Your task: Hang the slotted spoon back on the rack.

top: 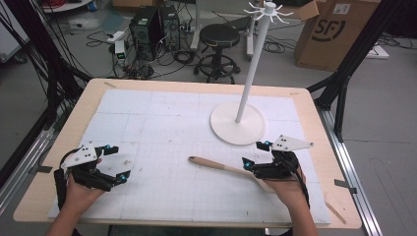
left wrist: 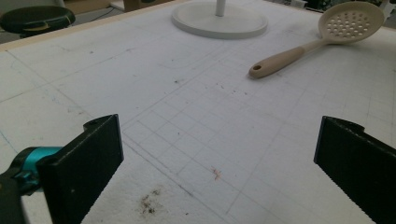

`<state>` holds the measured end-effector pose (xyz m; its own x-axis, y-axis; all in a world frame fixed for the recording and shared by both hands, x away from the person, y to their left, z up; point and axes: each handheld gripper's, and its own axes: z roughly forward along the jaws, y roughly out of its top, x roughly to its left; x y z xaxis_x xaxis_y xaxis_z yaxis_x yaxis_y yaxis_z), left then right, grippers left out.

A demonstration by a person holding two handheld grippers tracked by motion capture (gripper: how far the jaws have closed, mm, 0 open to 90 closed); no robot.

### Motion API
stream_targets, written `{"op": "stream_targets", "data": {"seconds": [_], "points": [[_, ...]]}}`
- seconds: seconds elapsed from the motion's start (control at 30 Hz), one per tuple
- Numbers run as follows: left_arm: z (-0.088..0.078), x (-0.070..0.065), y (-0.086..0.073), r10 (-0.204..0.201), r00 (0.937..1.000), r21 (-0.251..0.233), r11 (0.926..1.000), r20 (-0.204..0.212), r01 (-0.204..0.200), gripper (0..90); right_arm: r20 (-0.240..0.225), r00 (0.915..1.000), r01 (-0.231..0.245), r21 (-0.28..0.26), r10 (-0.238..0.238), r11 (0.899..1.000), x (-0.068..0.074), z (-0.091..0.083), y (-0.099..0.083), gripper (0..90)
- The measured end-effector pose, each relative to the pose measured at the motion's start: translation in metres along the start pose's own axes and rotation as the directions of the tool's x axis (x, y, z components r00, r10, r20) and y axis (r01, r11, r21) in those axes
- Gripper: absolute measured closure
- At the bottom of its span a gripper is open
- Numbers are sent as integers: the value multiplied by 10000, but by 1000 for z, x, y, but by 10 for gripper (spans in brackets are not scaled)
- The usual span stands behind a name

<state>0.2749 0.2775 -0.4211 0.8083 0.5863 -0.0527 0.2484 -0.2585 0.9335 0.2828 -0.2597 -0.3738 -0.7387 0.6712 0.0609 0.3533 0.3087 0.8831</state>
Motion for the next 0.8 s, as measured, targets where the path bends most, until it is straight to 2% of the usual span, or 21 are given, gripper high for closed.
{"op": "stream_targets", "data": {"seconds": [0.33,0.5,0.6,0.73,0.8], "points": [[-2,-3,0,3,10000,95,10000,-1,-3,18,-21,9998,180,168,-179,9997,2,3,9,212],[-1,-5,1,75,10000,108,9999,-37,-75,18,-145,9982,591,666,-582,9960,2,11,24,213],[-1,-5,1,79,10000,106,9999,-44,-79,18,-234,9976,677,889,-658,9937,2,16,30,215],[0,-5,1,77,9999,117,9999,-67,-76,18,-405,9941,1053,1559,-1002,9821,5,34,40,219],[0,-5,1,86,9999,124,9999,-57,-85,18,-472,9935,1097,1675,-1032,9797,6,37,42,219]]}}
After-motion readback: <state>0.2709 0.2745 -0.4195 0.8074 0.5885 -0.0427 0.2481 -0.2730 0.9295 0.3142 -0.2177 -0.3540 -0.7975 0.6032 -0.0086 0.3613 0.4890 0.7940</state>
